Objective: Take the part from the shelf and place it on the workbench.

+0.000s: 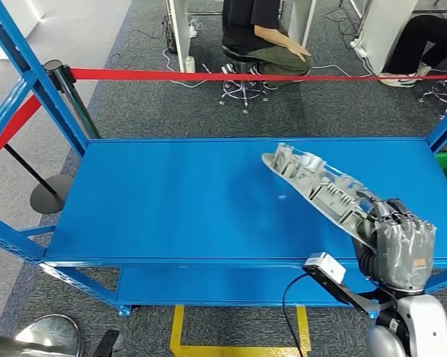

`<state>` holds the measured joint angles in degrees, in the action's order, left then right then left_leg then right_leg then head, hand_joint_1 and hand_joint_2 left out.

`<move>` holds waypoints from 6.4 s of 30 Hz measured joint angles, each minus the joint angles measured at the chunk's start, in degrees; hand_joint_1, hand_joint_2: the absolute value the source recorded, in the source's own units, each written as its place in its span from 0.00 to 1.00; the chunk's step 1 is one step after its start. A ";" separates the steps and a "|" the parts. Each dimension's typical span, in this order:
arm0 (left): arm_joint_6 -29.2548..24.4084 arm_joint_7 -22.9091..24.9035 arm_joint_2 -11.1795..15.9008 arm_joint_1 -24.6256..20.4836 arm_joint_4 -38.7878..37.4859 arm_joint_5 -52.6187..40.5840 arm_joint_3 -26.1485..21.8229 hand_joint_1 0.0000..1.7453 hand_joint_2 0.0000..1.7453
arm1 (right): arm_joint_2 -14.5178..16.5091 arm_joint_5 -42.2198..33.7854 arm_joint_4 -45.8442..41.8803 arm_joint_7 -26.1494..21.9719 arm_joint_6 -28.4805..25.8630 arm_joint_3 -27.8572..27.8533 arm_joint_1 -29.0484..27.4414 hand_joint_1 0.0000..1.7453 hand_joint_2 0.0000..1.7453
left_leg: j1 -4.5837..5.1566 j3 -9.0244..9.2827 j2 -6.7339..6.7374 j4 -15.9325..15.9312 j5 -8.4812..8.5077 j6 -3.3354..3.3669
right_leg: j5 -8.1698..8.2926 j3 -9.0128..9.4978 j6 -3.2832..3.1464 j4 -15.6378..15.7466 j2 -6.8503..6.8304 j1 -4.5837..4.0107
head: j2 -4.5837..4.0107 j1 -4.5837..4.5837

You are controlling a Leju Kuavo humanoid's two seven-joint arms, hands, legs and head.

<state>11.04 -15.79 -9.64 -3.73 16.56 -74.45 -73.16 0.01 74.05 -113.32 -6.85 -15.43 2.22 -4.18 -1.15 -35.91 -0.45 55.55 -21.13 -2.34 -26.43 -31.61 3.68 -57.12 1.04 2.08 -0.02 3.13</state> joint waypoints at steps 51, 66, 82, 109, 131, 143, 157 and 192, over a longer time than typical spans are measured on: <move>1.96 -2.45 -0.38 0.19 0.37 0.58 -1.32 0.00 1.00 | 6.61 -20.59 -16.07 -12.33 -3.78 -4.84 -3.10 1.00 1.00 | -1.22 -0.64 0.39 -0.95 2.20 -0.24 | -2.64 2.28 2.70 -1.75 -0.68 0.93 | 0.01 -0.08; 1.84 -1.38 -0.51 0.22 0.50 0.60 -1.55 0.00 1.00 | 8.60 -23.19 -16.99 -12.52 -3.23 -7.33 -3.65 1.00 1.00 | 0.31 3.77 0.11 7.10 -7.52 1.09 | 2.59 -5.69 -1.62 -3.25 -0.39 -0.52 | 0.02 0.73; 1.86 -0.75 -0.91 0.10 0.61 0.57 -1.70 0.00 1.00 | 9.25 -24.16 -18.10 -13.03 -3.33 -9.78 -4.18 1.00 1.00 | 2.02 -0.41 0.53 1.47 -0.99 3.04 | -3.25 2.75 -1.12 -4.46 -0.73 -2.00 | 0.02 0.16; 3.10 -0.39 -0.26 0.60 1.19 -0.19 -2.67 0.00 1.00 | 11.11 -25.93 -18.57 -15.21 -3.91 -14.44 -8.80 1.00 1.00 | 1.91 3.23 0.50 -0.31 -3.25 3.78 | -4.79 -6.60 -0.34 -16.70 -0.94 -1.57 | 0.02 -0.25; 3.05 -1.15 -0.21 0.79 1.58 -0.82 -2.94 0.00 1.00 | 11.55 -27.91 -19.41 -15.57 -2.68 -15.89 -9.42 1.00 1.00 | 0.56 11.19 -1.36 -1.32 -9.85 0.90 | 6.02 -6.47 -0.70 -0.47 -0.01 -1.38 | 0.02 0.01; 3.51 -0.95 0.35 1.39 1.66 -1.29 -3.04 0.00 1.00 | 11.75 -28.62 -19.41 -15.27 -1.93 -16.69 -10.85 1.00 1.00 | 1.67 9.42 4.97 -0.77 -8.03 2.84 | 0.83 -1.75 -0.84 -2.93 -3.94 -2.01 | 0.02 -0.29; 3.78 -0.21 1.42 1.63 1.65 -1.33 -3.43 0.00 1.00 | 12.09 -30.83 -19.32 -13.38 -1.39 -17.69 -10.60 1.00 1.00 | 0.89 2.96 -1.06 8.99 -9.22 0.73 | 2.40 -2.59 -2.46 -0.41 3.54 -1.40 | 0.02 0.01; 2.72 1.23 -0.26 0.76 2.15 -0.46 -4.73 0.00 1.00 | 14.75 -38.80 -18.89 -16.15 4.67 -25.61 -9.96 1.00 1.00 | 0.50 4.86 -3.72 2.09 -6.75 1.67 | 3.04 -4.52 -1.00 -1.56 6.91 -1.62 | 0.02 -0.76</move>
<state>13.76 -14.56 -9.91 -2.97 18.71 -74.91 -77.89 14.76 35.26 -132.21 -22.99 -10.76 -23.38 -14.14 -0.65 -31.04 -4.18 57.64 -27.88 -0.67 -23.39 -36.13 2.68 -58.68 7.95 0.47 0.00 2.37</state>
